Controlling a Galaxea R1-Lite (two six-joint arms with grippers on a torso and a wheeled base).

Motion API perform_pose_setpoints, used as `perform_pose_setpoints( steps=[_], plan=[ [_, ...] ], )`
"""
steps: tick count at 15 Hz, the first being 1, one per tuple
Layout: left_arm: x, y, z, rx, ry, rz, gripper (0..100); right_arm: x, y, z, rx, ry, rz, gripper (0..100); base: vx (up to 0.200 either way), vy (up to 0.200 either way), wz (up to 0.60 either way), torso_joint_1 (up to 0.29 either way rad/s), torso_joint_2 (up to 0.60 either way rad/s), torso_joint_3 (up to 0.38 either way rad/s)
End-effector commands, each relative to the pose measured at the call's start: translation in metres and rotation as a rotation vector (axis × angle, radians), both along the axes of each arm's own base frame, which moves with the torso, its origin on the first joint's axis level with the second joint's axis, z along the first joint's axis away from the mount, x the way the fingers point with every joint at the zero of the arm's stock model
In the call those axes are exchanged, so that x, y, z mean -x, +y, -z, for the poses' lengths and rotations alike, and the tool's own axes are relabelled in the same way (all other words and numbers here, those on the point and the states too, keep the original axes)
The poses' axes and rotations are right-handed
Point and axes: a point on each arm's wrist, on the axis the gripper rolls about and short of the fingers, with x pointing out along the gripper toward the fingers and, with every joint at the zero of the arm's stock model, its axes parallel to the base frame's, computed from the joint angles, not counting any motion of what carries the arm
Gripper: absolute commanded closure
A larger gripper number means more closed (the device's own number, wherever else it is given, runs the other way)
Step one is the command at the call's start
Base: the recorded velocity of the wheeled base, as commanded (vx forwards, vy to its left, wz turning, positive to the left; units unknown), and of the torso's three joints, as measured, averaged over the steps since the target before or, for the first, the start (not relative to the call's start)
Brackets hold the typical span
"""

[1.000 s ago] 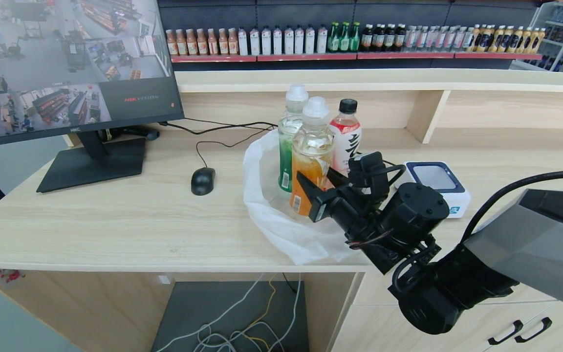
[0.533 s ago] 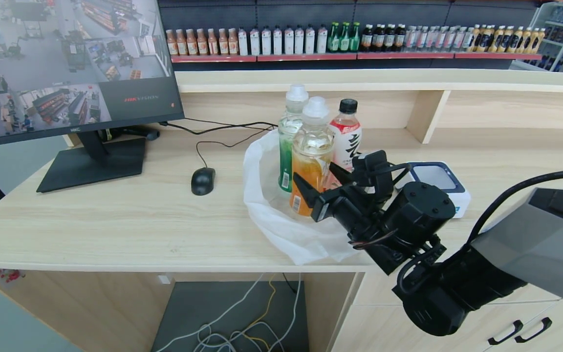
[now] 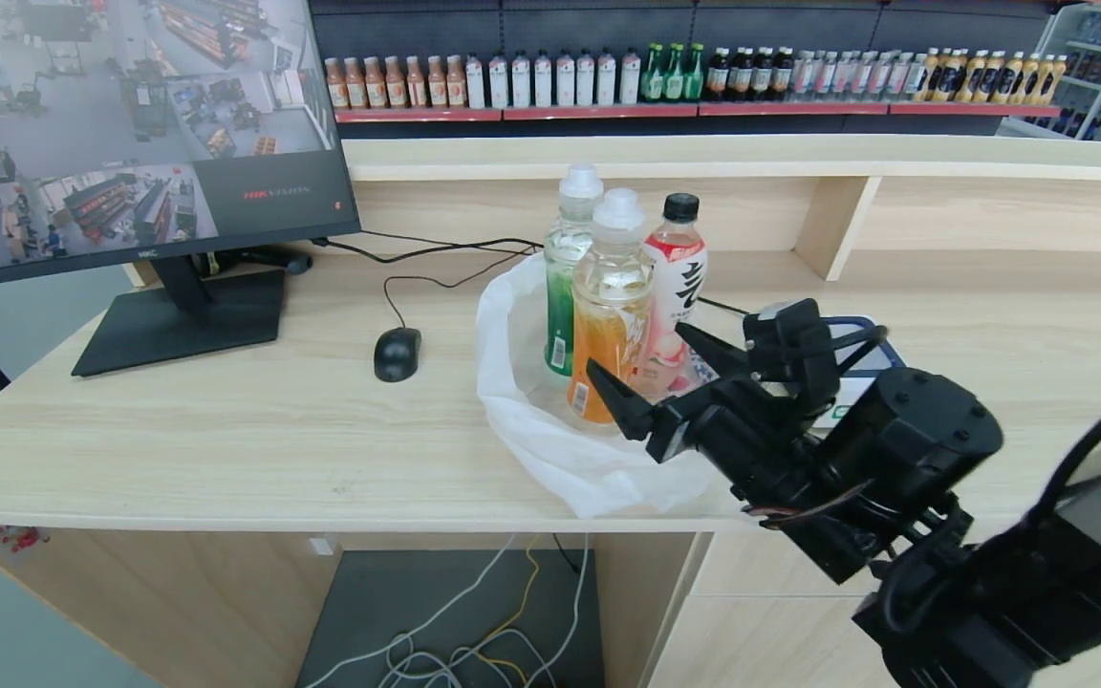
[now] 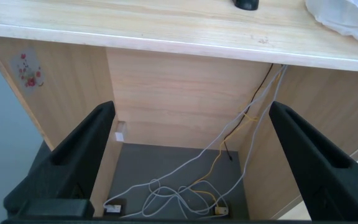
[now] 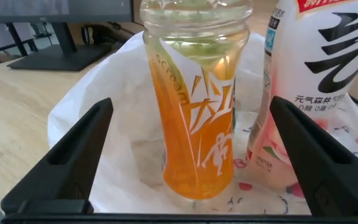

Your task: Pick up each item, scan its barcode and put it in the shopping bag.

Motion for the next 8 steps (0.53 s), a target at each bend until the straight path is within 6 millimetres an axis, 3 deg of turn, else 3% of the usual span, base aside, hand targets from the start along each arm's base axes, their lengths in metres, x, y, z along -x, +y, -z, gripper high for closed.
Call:
perform_pose_setpoints(
  steps=[1,4,7,8],
  plan=[
    [0.0,0.0,0.0,0.0,0.001,0.001,0,0.043,-0.035,-0.028,-0.03,-0.04,0.004,0,0.0,0.0,0.0,0.0,0.0,0.0],
    [0.0,0.0,0.0,0.0,0.001,-0.001,0,0.093,-0.079,-0.026,-0.01,-0.024,0.024,0,0.0,0.0,0.0,0.0,0.0,0.0],
    [0.0,0.0,0.0,0.0,0.001,-0.001,0,0.138,-0.116,-0.007,0.038,0.009,0.045,0,0.0,0.0,0.0,0.0,0.0,0.0],
    [0.0,0.0,0.0,0.0,-0.001,-0.001,0,0.149,-0.126,-0.016,-0.009,-0.042,0.064,0,0.0,0.0,0.0,0.0,0.0,0.0]
  ],
)
